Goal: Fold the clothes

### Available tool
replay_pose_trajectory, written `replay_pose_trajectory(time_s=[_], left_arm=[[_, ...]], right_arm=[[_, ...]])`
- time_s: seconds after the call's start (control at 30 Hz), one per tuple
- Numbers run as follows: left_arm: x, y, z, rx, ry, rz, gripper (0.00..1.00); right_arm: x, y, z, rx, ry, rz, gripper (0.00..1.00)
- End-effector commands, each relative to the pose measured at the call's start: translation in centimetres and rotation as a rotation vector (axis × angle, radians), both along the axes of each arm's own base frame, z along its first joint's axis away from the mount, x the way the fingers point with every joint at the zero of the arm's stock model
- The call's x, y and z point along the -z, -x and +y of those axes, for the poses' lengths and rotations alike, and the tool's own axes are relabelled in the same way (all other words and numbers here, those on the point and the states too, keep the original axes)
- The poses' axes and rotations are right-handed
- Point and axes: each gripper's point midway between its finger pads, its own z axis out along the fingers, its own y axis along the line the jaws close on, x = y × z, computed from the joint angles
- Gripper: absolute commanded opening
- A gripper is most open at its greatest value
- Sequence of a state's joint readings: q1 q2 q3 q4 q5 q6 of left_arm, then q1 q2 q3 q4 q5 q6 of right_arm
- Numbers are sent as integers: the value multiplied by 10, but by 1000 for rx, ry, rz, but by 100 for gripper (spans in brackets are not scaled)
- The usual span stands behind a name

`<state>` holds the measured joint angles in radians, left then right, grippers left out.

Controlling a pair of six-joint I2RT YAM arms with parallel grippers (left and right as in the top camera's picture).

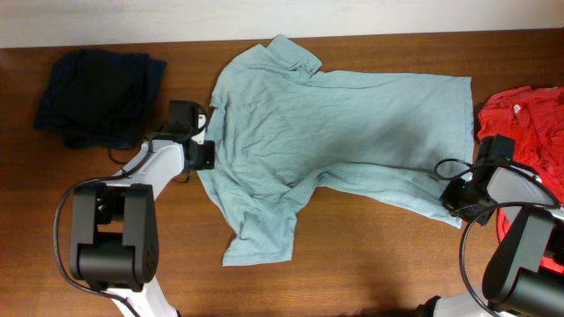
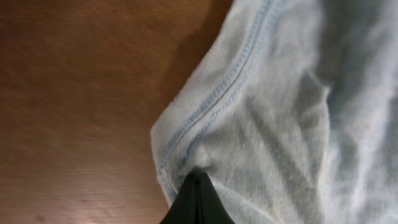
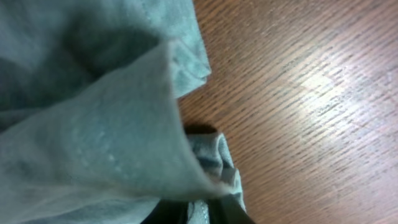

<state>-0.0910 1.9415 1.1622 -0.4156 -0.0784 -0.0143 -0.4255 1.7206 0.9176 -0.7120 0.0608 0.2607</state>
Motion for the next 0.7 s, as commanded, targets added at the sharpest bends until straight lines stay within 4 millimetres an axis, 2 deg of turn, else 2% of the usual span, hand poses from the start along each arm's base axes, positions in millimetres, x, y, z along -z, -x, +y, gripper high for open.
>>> replay_pose_trajectory(time_s=[0.0,0.23,0.47,0.57,0.67], left_arm=[[15,1,25,33,-111,22,0],[7,-16,55,6,-153,-49,1],[-1,-28,87,-67,-154,-111,1],[-3,-32,90,-70,-123,-133,0],[-15,-44,86,-59,-93,-158,0]], right_arm=[[29,35,10,10,-33,148,14],[25,40,1,9,15,185,14],[15,41,-32,34,199,214,14],[16,33,-39,52,218,176,14],[19,21,-31,22,159,119,14]])
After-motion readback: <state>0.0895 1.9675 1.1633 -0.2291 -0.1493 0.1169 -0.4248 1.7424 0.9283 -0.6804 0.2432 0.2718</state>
